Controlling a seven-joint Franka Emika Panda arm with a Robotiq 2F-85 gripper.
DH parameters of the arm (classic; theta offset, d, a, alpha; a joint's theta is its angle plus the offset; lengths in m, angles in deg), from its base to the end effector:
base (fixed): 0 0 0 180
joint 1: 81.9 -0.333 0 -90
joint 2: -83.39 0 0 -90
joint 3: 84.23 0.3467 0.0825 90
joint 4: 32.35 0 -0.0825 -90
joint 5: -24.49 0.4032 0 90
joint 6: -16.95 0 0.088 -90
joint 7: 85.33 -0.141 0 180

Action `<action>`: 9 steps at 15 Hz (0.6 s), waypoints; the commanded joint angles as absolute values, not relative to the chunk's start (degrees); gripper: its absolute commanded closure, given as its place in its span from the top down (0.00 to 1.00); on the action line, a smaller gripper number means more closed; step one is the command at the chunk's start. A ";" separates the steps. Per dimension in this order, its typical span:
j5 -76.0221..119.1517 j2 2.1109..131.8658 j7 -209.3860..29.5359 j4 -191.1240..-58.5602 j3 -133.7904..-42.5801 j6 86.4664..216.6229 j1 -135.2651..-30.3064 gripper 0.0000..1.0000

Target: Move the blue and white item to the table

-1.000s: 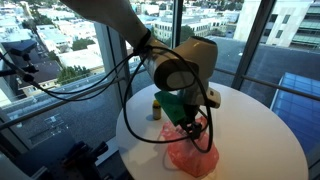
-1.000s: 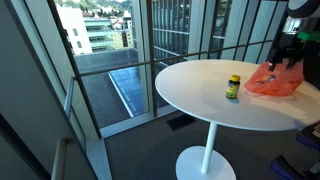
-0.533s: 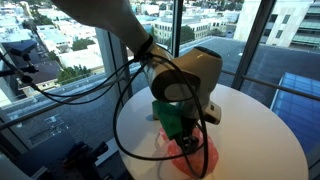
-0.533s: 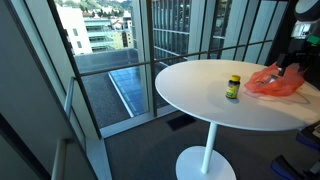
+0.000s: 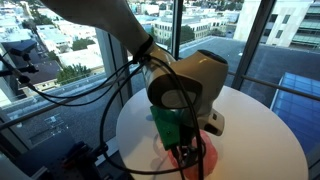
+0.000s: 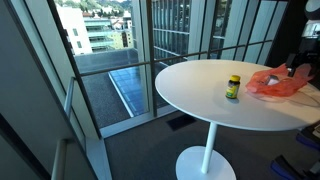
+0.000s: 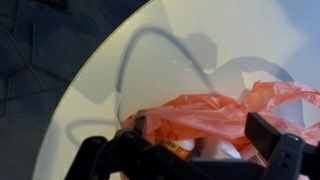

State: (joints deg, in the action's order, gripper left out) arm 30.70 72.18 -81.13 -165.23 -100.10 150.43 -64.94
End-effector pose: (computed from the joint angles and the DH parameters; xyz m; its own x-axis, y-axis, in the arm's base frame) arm 0.4320 -0.2769 0.2279 0.8244 -0.5387 -0.1739 -0.5504 -0.8346 -0.0239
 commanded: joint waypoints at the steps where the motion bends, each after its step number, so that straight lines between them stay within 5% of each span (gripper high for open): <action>1: 29.53 73.99 -82.37 -165.87 -100.51 150.37 -64.82 1.00; 9: 29.55 70.22 -81.80 -162.23 -99.83 150.83 -65.21 1.00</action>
State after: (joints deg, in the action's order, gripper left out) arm 30.55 72.24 -81.26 -164.66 -100.23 150.80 -65.12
